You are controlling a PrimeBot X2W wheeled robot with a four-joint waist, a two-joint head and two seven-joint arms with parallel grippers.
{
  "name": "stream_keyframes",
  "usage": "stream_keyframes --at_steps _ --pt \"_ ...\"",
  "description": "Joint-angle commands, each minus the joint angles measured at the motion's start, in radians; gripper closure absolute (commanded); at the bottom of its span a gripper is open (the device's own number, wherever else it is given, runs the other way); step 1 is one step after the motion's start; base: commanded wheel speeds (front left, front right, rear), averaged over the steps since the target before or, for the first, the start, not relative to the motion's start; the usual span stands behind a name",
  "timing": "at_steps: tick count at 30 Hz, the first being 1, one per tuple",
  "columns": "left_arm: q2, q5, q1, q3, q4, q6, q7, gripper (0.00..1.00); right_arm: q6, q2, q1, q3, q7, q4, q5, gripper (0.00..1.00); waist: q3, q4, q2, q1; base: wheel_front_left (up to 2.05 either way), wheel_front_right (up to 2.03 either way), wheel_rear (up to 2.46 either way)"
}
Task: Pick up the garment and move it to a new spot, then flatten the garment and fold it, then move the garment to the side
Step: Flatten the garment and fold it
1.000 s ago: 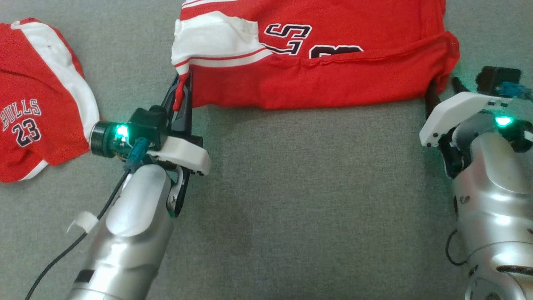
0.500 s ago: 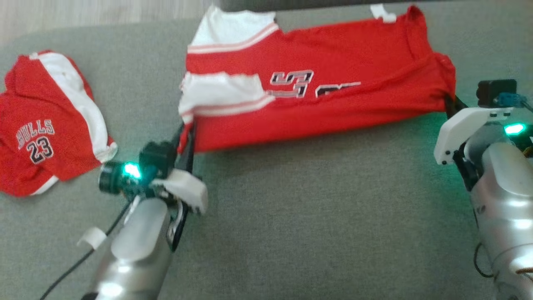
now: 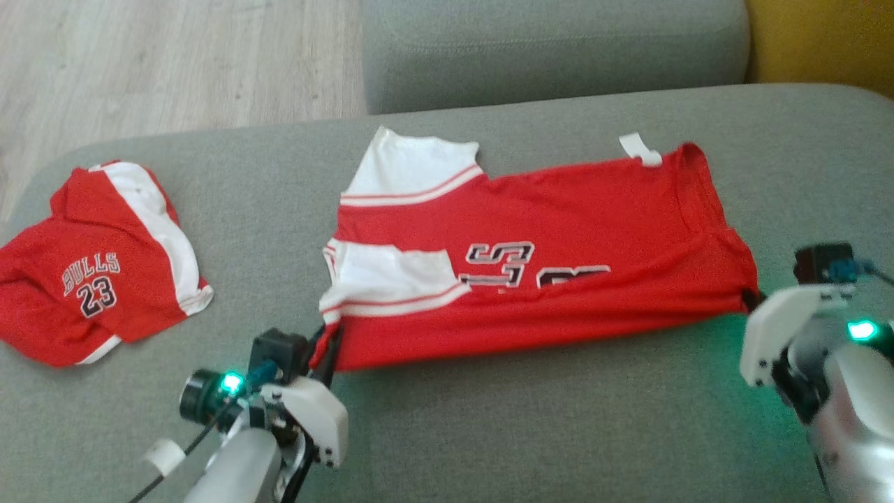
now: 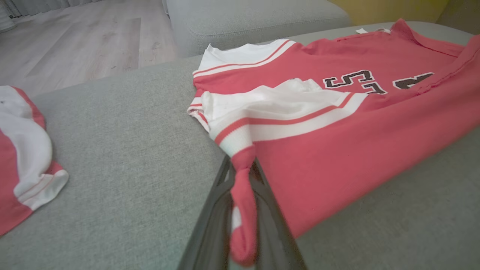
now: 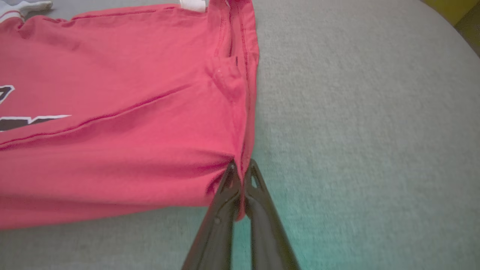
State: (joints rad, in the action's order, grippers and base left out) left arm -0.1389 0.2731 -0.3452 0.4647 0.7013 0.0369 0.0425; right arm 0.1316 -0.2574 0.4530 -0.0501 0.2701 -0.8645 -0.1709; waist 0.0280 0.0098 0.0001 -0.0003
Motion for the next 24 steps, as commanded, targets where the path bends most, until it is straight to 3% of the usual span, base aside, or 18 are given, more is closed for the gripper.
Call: stream_keyframes --at_steps 1,8,9,10,11,12,18,24 --pt "-0.046 0.010 -0.009 -0.032 -0.043 -0.001 -0.015 1.00 -0.001 -0.043 -0.021 -0.006 0.012 0.066 -0.016 1.00 -0.010 -0.004 -0.0001 0.0003 0.00 0.00 0.00" --pt "-0.058 0.020 0.058 -0.016 -0.166 -0.018 -0.088 1.00 -0.001 -0.030 -0.193 0.081 0.067 0.294 -0.039 1.00 0.005 -0.007 -0.0001 0.0003 0.00 0.00 0.00" --pt "-0.056 0.024 0.061 -0.018 -0.177 -0.023 -0.091 0.92 -0.001 -0.021 -0.206 0.102 0.062 0.321 -0.033 1.00 0.010 -0.006 -0.0001 0.0003 0.00 0.00 0.00" --pt "-0.056 0.022 0.060 -0.018 -0.187 -0.030 -0.088 0.65 -0.001 -0.013 -0.216 0.121 0.049 0.348 -0.023 0.28 0.015 -0.006 -0.0001 0.0003 0.00 0.00 0.00" --pt "-0.058 0.016 0.059 -0.018 -0.195 -0.039 -0.083 0.30 -0.001 -0.002 -0.224 0.139 0.038 0.371 -0.014 0.00 0.021 -0.006 -0.0001 0.0003 0.00 0.00 0.00" --pt "-0.058 0.012 0.057 -0.017 -0.201 -0.046 -0.079 0.00 -0.001 0.009 -0.230 0.154 0.032 0.391 -0.003 0.00 0.026 -0.006 -0.0001 0.0003 0.00 0.00 0.00" --pt "-0.055 0.011 0.049 -0.018 -0.217 -0.063 -0.071 0.00 -0.001 0.066 -0.243 0.212 -0.038 0.478 0.037 0.00 0.048 -0.006 -0.0001 0.0003 0.00 0.00 0.00" --pt "-0.049 0.017 0.023 -0.059 -0.267 -0.105 0.046 0.00 -0.001 0.136 -0.247 0.188 -0.223 0.584 0.035 0.00 0.070 -0.011 -0.0001 0.0003 0.00 0.00 0.00"
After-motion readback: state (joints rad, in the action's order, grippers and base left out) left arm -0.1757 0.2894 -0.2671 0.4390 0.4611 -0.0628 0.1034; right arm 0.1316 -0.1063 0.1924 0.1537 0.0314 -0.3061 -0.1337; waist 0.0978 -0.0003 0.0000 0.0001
